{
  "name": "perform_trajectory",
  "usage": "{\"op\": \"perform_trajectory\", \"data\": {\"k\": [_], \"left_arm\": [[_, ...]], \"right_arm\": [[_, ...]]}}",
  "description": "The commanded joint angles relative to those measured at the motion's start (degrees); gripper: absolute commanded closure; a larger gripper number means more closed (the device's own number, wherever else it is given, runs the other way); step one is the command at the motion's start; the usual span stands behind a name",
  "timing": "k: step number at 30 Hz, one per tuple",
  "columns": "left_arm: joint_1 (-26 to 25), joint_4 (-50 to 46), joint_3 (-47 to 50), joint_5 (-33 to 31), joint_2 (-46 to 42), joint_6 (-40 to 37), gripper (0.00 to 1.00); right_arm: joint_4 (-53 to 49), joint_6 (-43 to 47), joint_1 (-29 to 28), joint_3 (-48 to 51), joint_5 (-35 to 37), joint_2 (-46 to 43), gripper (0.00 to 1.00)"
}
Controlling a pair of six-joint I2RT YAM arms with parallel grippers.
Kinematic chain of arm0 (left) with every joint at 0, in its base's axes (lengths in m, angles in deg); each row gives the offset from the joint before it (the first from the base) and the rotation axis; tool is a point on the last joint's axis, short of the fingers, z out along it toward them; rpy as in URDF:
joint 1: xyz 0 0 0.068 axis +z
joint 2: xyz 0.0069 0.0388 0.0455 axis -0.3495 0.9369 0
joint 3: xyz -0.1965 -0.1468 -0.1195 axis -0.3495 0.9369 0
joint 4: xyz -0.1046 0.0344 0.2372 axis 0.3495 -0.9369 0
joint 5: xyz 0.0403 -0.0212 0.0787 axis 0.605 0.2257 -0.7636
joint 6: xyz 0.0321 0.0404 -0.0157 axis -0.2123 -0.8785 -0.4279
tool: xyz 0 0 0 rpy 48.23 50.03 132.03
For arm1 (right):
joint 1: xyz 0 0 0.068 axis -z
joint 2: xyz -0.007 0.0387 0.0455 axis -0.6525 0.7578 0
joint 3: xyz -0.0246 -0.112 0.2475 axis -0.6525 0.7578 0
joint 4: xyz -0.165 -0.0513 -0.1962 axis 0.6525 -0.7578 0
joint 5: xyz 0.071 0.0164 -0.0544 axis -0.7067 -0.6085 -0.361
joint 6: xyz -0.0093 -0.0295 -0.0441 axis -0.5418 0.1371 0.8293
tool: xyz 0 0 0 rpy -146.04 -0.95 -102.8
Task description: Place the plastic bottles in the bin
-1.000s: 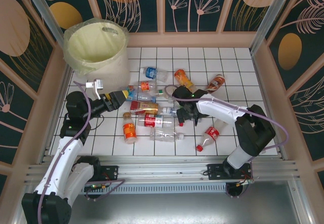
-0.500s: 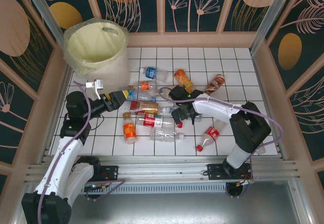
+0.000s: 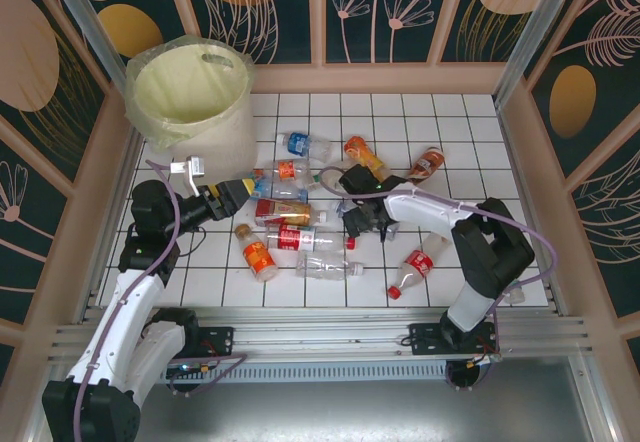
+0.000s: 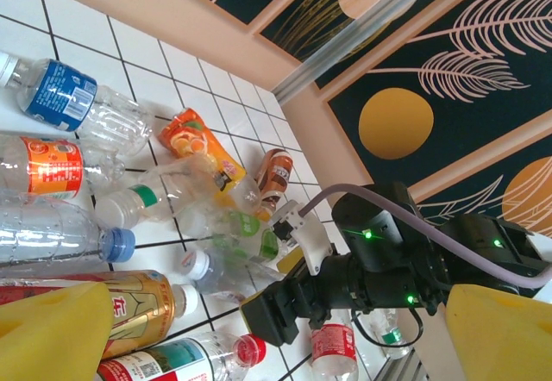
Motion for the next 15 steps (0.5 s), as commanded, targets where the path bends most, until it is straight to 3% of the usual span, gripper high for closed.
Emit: {"op": "perform_trajectory", "data": {"k": [1,10,15], "left_arm": [[-0.39,1.23,-0.38,0.09,-0.64,0.01,0.01],[-0.48,1.04,-0.35,-0.05,-0.59,-0.05,0.01],[-0.48,1.05,-0.45,-0.08,-0.59,-0.09,0.01]], "right_arm": [[1.19,-1.02,1.17,1.62,-1.69,-1.83,0.11],[2.25,-1.91,1.27,4.11,-4.7,-2.38,0.26],[3.26,-1.75,1.11,5.27,-4.74,-2.22,0.29]]}}
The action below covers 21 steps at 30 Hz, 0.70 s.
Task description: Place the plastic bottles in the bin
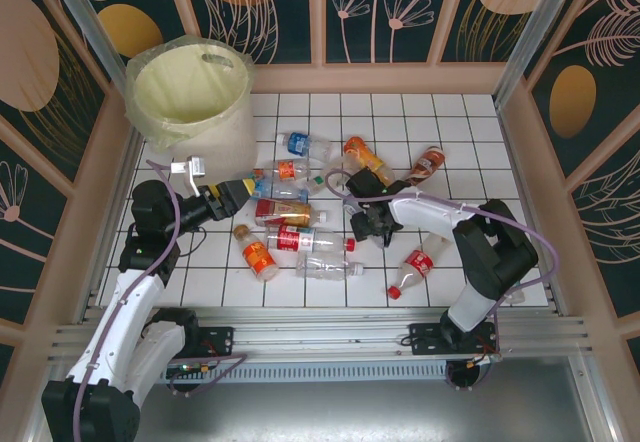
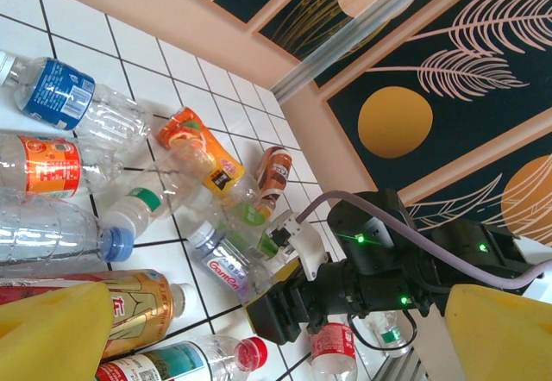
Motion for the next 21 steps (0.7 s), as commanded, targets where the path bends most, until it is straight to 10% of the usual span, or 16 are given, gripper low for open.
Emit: {"op": "perform_trajectory", "data": {"k": [1,21], "left_arm": [[-0.26,1.07,-0.39,-0.07,-0.59,-0.12,0.01],[-0.35,-1.25,-1.43,-1.55,-0.06,-0.27,0.01]], "right_arm": [[1.23,-0.26,-0.03,1.4,-0.91,-1.14,0.29],[1.2,1.97,-3.44,1.08,3.27,-1.45,0.44]]}}
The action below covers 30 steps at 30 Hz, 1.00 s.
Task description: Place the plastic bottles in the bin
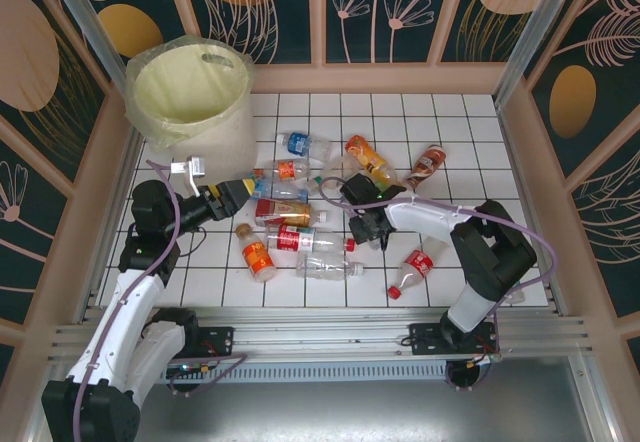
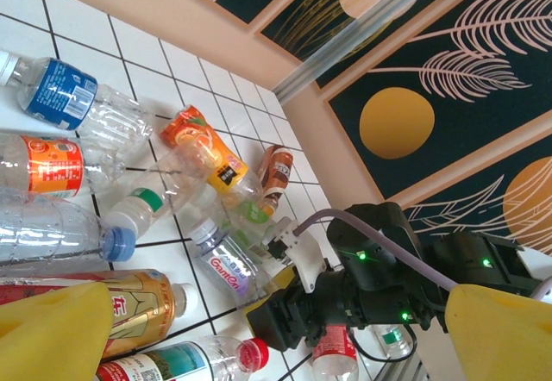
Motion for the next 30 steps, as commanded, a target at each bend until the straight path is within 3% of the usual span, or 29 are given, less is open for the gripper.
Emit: {"op": "perform_trajectory", "data": {"k": [1,7,13,21,30], "left_arm": [[-0.29,-1.12,-1.57,-0.98,-0.06,-0.2,0.01],[-2.45,0.81,-2.74,-1.72,0.4,0.09,0.01],[-10.6,6.3,-3.91,-9.43,4.91,1.59,0.01],[-19.62,24.12,-4.47,-13.02,16.1,5.73,0.01],[-24.3,30.15,-8.52,-10.16,24.57,7.66,0.02]], "right_arm": [[-0.56,0.26,-0.48,0.14,1.79,-2.15,0.44],[-0.55,-0.33,-0.51,-1.02,0.41,-7.26,0.45],[-0.18,-0.81,-0.48,-3.03,-3.74,-12.78,0.45],[5.59,-2.03,-0.56,-5.31,-21.41,-20.05,0.45],[13.24,-4.75,-0.49,-6.46,-36.62,-23.0,0.44]]}}
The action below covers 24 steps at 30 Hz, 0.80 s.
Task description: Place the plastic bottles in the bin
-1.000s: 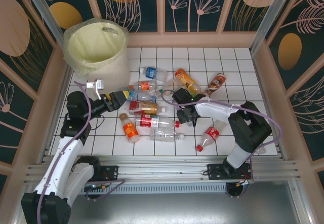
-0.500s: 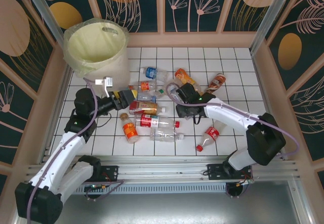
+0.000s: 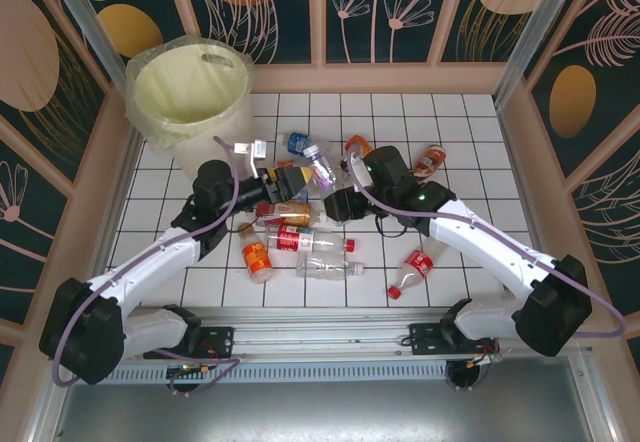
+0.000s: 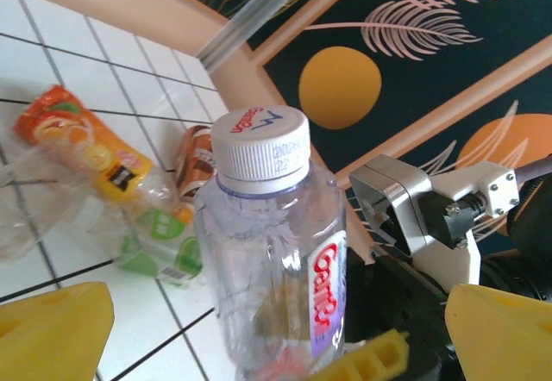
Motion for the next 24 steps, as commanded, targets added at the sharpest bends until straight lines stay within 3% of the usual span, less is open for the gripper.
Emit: {"op": "perform_trajectory", "data": {"k": [1,10,18,20,24], "left_arm": [[-1.43,7.0,-1.85,1.47,1.05,1.36,0.03],[-2.52,9.52,-1.55,2.57,2.94,2.4,0.15],[-2.6,10.36,-1.71,2.14,2.43,3.54,0.43],[-2.61,10.34,-1.89,2.17,2.03,3.73,0.52],[-2.6,7.87,-3.0,1.43,0.86,2.45,0.55]], "right_arm": [[4.88,-1.57,-0.38,-2.18,-8.51,-1.06,0.44],[8.64,-2.24,-0.34,-0.49,-15.75,-1.84,0.44],[8.98,-2.46,-0.3,1.49,-14.39,-1.58,0.43],[9.08,-2.46,-0.22,1.48,-14.39,-1.41,0.39],[9.64,-2.63,-0.24,0.92,-14.0,-1.34,0.25]]}}
